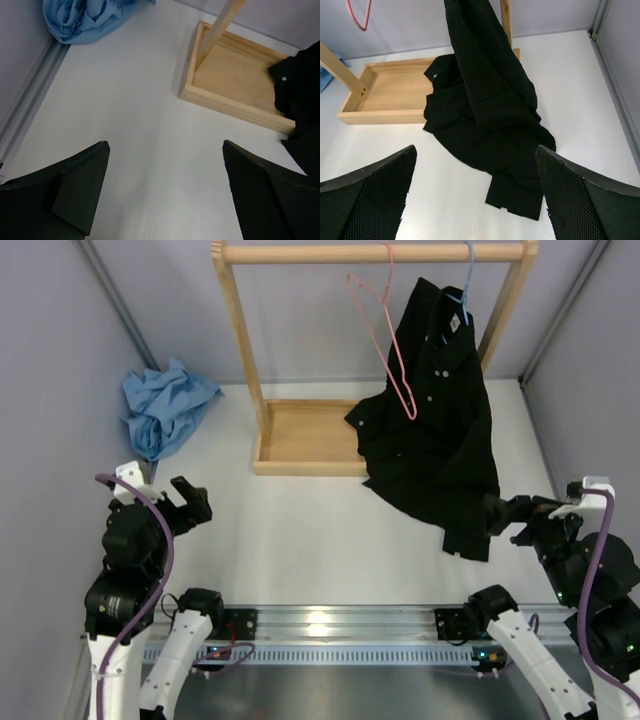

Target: Place the shirt on the hanger

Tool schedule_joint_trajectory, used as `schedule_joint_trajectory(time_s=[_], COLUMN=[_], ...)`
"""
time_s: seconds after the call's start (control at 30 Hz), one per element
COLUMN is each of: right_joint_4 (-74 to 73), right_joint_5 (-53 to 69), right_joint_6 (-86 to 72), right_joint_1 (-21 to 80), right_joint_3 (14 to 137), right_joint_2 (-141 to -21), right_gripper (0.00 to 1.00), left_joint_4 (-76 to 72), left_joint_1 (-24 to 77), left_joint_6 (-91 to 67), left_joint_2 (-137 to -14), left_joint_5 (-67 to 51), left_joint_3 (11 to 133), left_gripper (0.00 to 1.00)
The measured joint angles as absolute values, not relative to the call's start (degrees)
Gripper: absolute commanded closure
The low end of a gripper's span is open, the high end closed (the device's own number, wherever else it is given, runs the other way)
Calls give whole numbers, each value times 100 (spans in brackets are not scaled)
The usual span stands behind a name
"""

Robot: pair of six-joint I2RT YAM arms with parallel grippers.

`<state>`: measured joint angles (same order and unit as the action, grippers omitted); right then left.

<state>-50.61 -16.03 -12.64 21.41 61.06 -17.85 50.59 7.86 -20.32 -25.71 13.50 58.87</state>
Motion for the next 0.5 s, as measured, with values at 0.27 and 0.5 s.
schedule_joint_trajectory(time_s=[0.27, 0.5], right_joint_4=[-4801, -4366], right_joint_5=[-1057, -246], right_joint_6=[-1271, -1533], right_joint_1=[2141, 2154], right_joint_3=[5747, 5236], right_joint_2=[-1455, -1313], right_gripper=[1, 1], left_joint_4=[4971, 4062], left_joint_1=[786, 731], left_joint_6=[-2574, -3249], left_joint_2=[-2849, -5221], left_joint_5=[1509, 1787], left_joint_3=[5861, 5911], left_gripper=[2, 2])
